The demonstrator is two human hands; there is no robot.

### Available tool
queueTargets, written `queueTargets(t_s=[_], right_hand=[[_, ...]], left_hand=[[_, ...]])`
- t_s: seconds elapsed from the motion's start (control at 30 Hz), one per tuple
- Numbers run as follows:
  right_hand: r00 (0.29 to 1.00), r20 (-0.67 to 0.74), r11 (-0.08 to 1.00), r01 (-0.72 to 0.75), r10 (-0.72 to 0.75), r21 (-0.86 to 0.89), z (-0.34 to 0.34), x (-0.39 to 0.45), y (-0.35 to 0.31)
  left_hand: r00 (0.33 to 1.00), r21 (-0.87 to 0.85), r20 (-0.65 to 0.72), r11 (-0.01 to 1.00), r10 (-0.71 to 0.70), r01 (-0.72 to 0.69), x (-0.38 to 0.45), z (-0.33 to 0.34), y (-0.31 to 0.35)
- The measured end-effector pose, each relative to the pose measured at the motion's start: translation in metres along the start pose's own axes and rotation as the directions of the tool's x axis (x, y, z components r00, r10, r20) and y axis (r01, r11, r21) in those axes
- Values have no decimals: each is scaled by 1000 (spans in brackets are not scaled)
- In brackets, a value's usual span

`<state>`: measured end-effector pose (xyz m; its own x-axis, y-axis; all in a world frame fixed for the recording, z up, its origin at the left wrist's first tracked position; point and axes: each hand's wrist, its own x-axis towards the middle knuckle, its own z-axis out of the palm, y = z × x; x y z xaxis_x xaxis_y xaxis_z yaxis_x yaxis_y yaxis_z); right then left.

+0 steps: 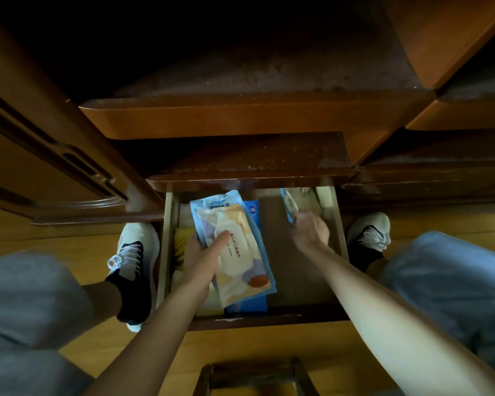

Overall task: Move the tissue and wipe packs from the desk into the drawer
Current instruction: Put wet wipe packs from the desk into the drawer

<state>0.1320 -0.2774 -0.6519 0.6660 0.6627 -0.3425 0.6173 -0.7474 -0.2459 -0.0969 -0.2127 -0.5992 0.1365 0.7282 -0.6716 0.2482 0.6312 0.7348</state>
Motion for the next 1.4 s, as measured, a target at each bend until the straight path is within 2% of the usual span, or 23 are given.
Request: queueTargets(t_s=[0.07,0.23,0.4,0.6,0.7,0.87,0.97,1.03,1.1,1.23,1.4], right_hand=[[995,-98,989,49,-36,143,-22,-6,14],[996,-51,917,-44,70,397,-83,-26,46],[981,-123,816,-56,154,576,-114,-66,90],[981,-99,642,-32,167,766,-93,-83,117],[986,-110,602,12,126,798,-89,-76,116],[985,-152,608,74,78,791,-83,-67,117],[988,-138,613,65,73,788,-79,-62,114],[991,-118,599,54,69,799,-78,-59,110],[992,-106,597,47,64,801,-77,-59,107],[991,-118,619,54,64,784,-75,-61,104],[991,-113,641,41,71,766,-75,-61,97]], left_hand=[[999,37,30,999,11,-12,-2,16,3],[988,112,153,993,21,-38,-3,60,-2],[981,239,194,968,30,-77,-2,111,-25],[965,288,217,954,-149,82,1,162,-63],[943,343,241,929,-227,136,7,171,-70],[960,601,167,795,-226,83,18,182,-82],[991,732,41,680,-126,56,17,187,-82],[1000,750,-20,662,-2,17,16,183,-82],[999,744,40,666,32,-51,17,178,-83],[965,685,260,710,-28,-164,23,173,-85],[933,607,348,780,-87,-153,27,160,-77]])
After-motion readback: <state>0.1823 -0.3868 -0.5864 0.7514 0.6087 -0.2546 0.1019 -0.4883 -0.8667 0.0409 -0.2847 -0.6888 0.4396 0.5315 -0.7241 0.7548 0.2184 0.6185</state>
